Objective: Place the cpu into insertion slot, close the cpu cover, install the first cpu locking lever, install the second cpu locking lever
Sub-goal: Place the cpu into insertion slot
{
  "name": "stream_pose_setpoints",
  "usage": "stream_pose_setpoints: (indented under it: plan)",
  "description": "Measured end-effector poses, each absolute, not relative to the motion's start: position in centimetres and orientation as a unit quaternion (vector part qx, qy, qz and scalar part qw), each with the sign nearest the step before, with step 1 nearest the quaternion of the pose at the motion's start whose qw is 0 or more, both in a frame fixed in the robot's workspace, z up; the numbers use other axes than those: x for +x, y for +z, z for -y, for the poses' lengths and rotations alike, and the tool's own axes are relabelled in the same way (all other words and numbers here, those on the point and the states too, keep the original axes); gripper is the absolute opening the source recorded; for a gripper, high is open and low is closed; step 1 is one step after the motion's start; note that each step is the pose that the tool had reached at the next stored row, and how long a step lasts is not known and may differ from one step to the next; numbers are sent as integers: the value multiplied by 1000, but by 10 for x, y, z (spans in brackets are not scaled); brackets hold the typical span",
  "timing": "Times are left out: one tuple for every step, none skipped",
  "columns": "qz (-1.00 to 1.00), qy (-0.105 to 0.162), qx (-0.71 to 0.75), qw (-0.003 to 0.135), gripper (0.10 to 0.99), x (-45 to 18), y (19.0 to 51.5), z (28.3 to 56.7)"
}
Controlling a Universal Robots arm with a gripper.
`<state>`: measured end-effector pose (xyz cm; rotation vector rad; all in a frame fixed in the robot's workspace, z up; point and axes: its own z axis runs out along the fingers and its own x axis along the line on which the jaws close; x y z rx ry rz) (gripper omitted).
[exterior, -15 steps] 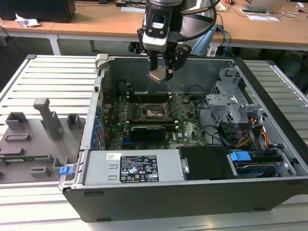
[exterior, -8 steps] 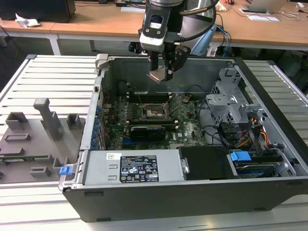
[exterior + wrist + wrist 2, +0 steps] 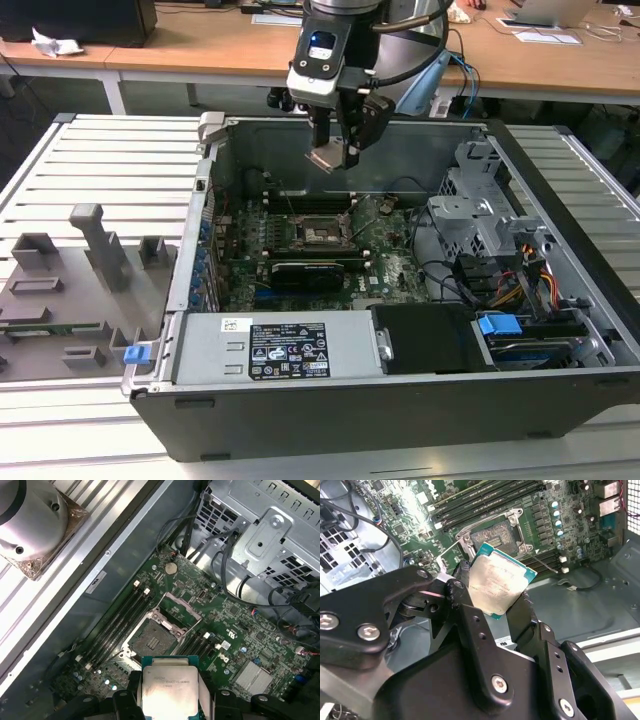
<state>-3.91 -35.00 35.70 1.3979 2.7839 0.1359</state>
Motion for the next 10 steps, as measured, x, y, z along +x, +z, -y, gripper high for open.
stream_pose_setpoints:
  plan:
    - [-891, 43, 452, 12, 537, -39, 357, 350]
    - [-890, 43, 454, 12, 537, -39, 357, 350]
    - [-889, 43, 456, 12, 537, -39, 356, 350]
    - [-887, 43, 460, 12, 537, -39, 356, 350]
    - [-885, 43, 464, 13, 537, -39, 356, 350]
    - [-882, 43, 469, 13, 537, -39, 355, 350]
    - [-875, 43, 482, 13, 537, -39, 355, 350]
    - [-871, 43, 488, 14, 537, -39, 354, 350]
    - [-868, 43, 495, 14, 537, -39, 354, 350]
    - [-865, 43, 500, 14, 537, -39, 354, 350]
